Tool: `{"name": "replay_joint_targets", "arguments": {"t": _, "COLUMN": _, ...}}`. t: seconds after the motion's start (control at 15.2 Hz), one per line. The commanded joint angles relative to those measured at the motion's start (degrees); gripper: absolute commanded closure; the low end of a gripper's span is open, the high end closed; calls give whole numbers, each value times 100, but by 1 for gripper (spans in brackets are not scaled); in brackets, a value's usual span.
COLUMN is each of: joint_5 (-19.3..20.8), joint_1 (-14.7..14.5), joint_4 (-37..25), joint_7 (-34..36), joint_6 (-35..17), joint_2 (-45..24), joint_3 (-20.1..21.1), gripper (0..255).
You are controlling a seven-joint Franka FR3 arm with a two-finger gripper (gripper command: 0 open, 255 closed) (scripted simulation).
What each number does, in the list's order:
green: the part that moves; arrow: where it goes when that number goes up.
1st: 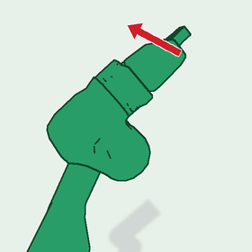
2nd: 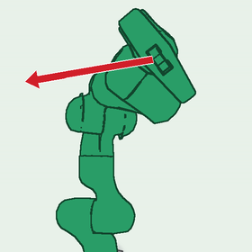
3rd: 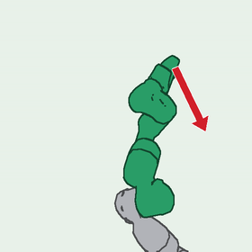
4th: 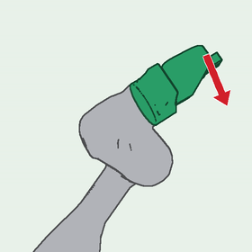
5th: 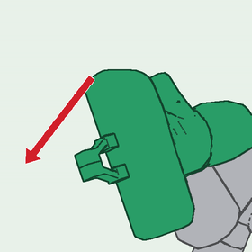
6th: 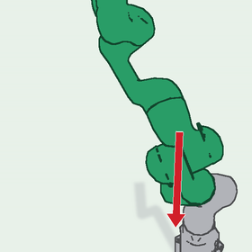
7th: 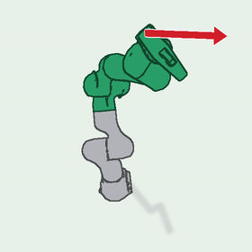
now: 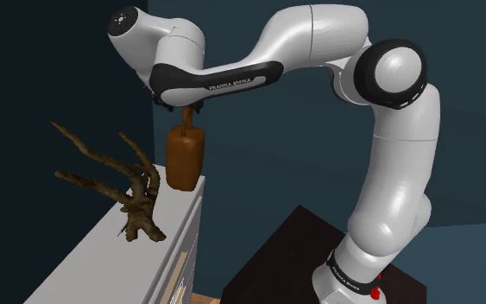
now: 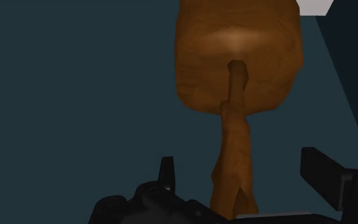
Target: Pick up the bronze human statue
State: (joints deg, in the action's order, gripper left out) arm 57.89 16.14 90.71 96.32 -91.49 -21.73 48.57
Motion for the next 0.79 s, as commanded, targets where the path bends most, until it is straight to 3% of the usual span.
{"name": "replay_joint_targets", "arguments": {"t": 0.0, "joint_5": 45, "joint_1": -7, "joint_4": 82, "joint_7": 101, "joint_6": -72, "joint_2": -53, "joint_3": -20, "gripper": 0}}
{"name": "replay_joint_targets", "arguments": {"t": 0.2, "joint_5": 71, "joint_1": -2, "joint_4": 161, "joint_7": 175, "joint_6": -136, "joint_2": -82, "joint_3": -33, "gripper": 0}}
{"name": "replay_joint_targets", "arguments": {"t": 0.26, "joint_5": 72, "joint_1": -1, "joint_4": 161, "joint_7": 173, "joint_6": -137, "joint_2": -82, "joint_3": -33, "gripper": 255}}
{"name": "replay_joint_targets", "arguments": {"t": 0.73, "joint_5": 80, "joint_1": -12, "joint_4": 147, "joint_7": 176, "joint_6": -130, "joint_2": -96, "joint_3": -36, "gripper": 255}}
